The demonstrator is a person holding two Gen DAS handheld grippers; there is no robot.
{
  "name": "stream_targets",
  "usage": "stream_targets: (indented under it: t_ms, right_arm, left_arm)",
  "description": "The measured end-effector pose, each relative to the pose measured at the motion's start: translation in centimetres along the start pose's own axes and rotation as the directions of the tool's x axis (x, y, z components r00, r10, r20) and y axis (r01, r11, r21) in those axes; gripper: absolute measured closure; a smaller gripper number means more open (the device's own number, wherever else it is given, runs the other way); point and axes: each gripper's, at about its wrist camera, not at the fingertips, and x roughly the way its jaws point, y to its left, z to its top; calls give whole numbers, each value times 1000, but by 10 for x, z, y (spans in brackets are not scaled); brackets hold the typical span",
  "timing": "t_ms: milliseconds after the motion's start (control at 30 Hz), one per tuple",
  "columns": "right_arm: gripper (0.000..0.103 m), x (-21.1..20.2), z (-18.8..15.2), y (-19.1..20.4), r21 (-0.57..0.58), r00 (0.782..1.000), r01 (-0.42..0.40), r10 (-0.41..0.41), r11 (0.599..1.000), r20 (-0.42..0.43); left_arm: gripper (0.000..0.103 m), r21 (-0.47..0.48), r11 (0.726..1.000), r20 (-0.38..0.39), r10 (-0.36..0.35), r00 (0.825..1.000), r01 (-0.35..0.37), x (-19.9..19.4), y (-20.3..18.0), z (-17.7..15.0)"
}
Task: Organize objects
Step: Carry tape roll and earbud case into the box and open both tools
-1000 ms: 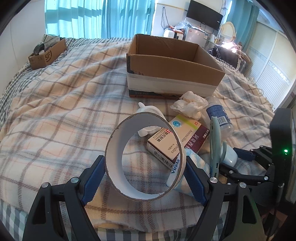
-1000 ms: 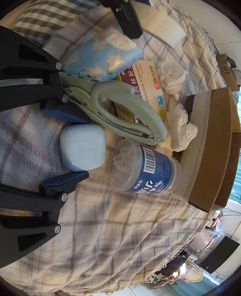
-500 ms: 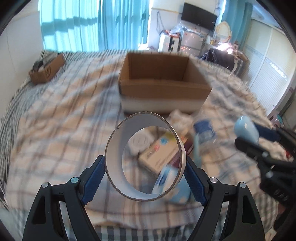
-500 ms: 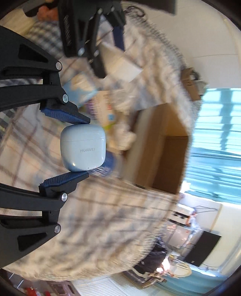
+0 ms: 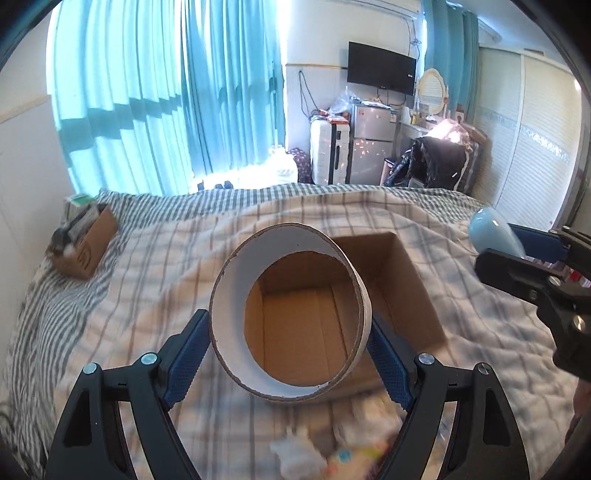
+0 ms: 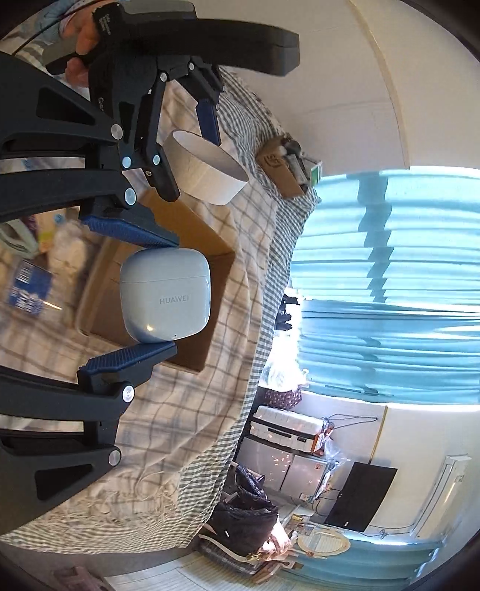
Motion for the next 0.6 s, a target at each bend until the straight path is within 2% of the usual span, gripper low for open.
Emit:
stream_targets:
  t_ms: [133,300,533,600]
  right_arm:
    - [53,62,10,-25,63,998,-9,13,998,-65]
    - [53,113,0,-41,89,993,9,1,996,-116]
    - [53,145,-27,-34,53,986,19,-10,998,-166]
    - [52,147,-31,-37,59,986,45,-35,997,-163]
  left_arm:
    - [19,8,1000,-55,19,998,-19,51,3,4]
    - [18,39,999,-93,17,995,-14,96,-1,-4]
    - [17,95,995,-112,12,994,-1,118,-17,-23]
    - [13,95,995,-139,25,990,-12,122,-18,-27]
